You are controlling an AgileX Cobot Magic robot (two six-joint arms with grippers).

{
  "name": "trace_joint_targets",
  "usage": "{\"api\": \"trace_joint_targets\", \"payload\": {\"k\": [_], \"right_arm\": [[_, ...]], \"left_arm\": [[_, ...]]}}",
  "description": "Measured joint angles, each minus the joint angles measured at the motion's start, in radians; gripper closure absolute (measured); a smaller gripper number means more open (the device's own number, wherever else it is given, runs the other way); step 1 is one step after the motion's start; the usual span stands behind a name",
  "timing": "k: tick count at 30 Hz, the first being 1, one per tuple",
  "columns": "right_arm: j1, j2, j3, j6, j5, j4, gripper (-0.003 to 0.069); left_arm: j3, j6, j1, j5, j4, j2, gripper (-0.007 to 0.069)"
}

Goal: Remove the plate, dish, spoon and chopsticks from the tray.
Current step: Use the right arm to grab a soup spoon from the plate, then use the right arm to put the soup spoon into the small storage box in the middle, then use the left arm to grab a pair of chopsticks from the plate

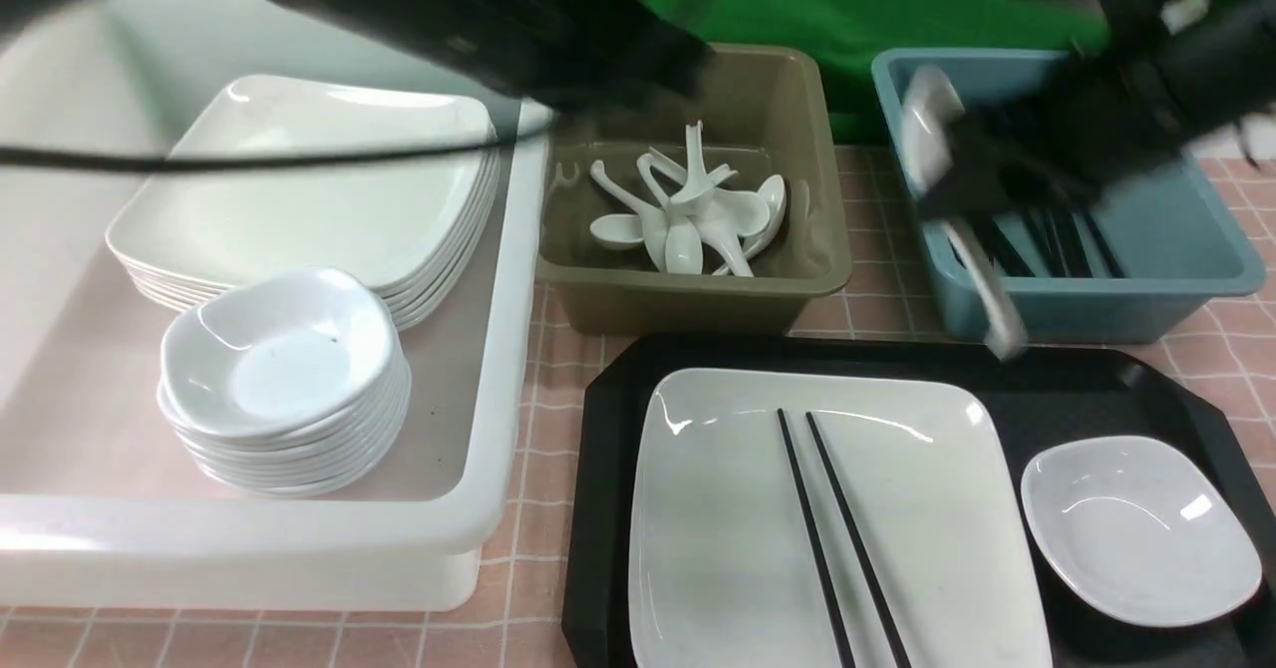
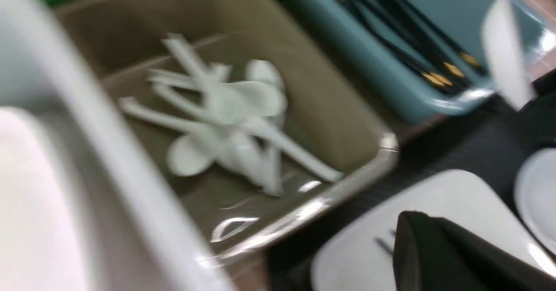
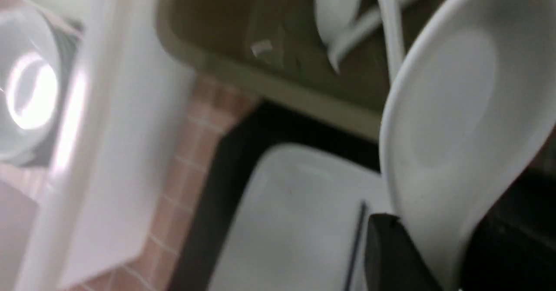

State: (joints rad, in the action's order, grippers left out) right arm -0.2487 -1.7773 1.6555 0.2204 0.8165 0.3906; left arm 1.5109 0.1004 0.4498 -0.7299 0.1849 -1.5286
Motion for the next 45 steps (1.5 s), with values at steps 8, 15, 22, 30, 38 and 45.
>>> {"api": "trace_joint_targets", "payload": {"k": [8,15,22,30,38,45], "right_arm": [[-0.087,-0.369,0.428,-0.059,-0.114,0.017,0.04],[-0.09,-0.5,0.547,-0.11,-0.137,0.01,0.0221],[-0.09,-0.407,0.612,-0.1,0.175,-0.044,0.022],[-0.092,-0.152,0.526,-0.086,0.316,-0.249,0.0615],[-0.092,0.185,0.106,-0.176,0.316,-0.503,0.0503],[-0.092,0.407,-0.178,-0.187,0.313,-0.538,0.0426]], "left_arm": [[0.0,0.028,-0.091,-0.102,0.05,-0.002,0.0628],[0.0,0.071,-0.091,-0.186,0.126,-0.002,0.0628],[0.0,0.129,-0.084,-0.26,0.171,-0.002,0.0628],[-0.049,0.13,0.048,-0.296,0.179,0.001,0.0628],[-0.11,-0.321,0.371,-0.228,-0.109,-0.061,0.0624],[0.04,-0.501,0.481,-0.306,-0.175,-0.27,0.0519]]}}
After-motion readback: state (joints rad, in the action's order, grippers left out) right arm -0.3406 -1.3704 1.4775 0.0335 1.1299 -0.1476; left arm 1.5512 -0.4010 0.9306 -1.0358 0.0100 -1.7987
